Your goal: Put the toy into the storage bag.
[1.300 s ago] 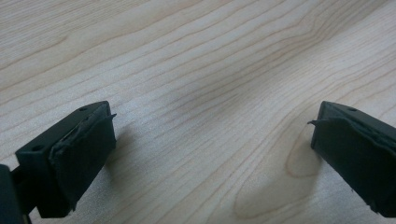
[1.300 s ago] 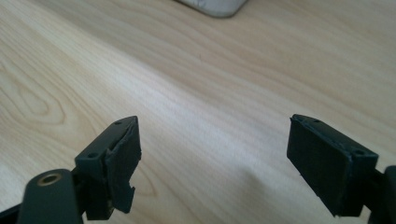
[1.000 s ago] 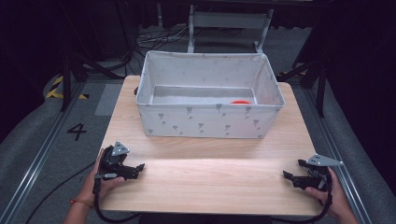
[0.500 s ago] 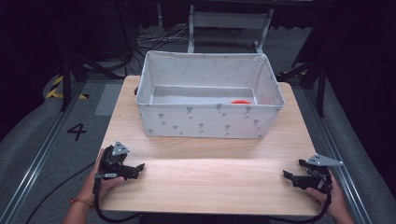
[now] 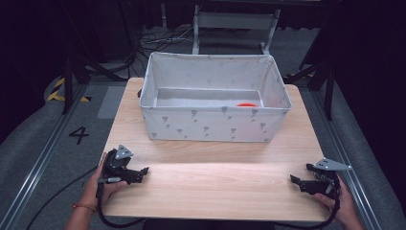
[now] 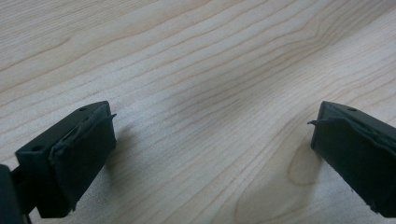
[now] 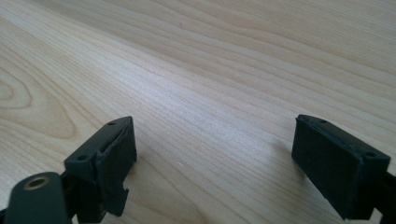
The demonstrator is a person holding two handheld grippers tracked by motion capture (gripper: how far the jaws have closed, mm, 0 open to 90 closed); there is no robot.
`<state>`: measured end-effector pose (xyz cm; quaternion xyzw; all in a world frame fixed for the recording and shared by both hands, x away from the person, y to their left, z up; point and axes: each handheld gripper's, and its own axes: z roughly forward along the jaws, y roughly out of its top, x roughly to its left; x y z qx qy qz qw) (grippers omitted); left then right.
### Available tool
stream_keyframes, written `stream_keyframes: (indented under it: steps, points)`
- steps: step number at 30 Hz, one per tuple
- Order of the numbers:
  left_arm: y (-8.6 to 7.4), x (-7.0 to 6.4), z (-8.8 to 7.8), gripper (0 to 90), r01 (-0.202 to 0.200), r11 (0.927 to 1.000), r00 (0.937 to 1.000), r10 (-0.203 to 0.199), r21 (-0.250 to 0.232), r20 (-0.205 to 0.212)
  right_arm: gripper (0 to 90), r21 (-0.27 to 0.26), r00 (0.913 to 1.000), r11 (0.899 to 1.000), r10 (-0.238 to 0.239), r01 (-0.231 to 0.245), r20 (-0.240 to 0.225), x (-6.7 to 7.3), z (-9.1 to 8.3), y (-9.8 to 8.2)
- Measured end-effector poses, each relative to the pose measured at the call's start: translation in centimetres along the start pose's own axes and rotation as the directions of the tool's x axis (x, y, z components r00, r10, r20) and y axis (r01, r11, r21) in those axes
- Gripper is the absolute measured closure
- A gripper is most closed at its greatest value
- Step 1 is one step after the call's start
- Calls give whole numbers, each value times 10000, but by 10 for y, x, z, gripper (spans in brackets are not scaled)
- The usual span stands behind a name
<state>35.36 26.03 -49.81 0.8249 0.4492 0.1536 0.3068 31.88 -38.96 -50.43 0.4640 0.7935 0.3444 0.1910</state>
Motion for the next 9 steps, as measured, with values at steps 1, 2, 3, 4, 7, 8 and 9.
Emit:
stream_keyframes:
  steps: [1, 2, 3, 4, 7, 8, 9]
  points:
    - [0, 0, 0, 2, 39, 10000, 10000, -39, -19, -25, 141, 1, 10000, 10000, 2, -2, -15, 0, 0, 0]
    - [0, 0, 0, 2, 37, 10000, 10000, -37, -18, -25, 141, 2, 10000, 10000, 3, -3, -2, 0, 0, 0]
    - [0, 0, 0, 2, 37, 10000, 10000, -37, -18, -25, 141, 2, 10000, 10000, 3, -3, -2, 0, 0, 0]
    - [0, 0, 0, 2, 37, 10000, 10000, -37, -19, -20, 139, 0, 10000, 10000, 8, -8, -14, 0, 0, 0]
    - [0, 0, 0, 2, 38, 10000, 10000, -38, -19, -21, 134, 4, 10000, 10000, 11, -11, 19, 0, 0, 0]
    - [0, 0, 0, 2, 37, 10000, 10000, -37, -19, -20, 132, 5, 10000, 10000, 21, -21, 24, 0, 0, 0]
    - [0, 0, 0, 2, 35, 10000, 10000, -35, -16, -27, 130, 10, 10000, 10000, 37, -37, 36, 0, 0, 0]
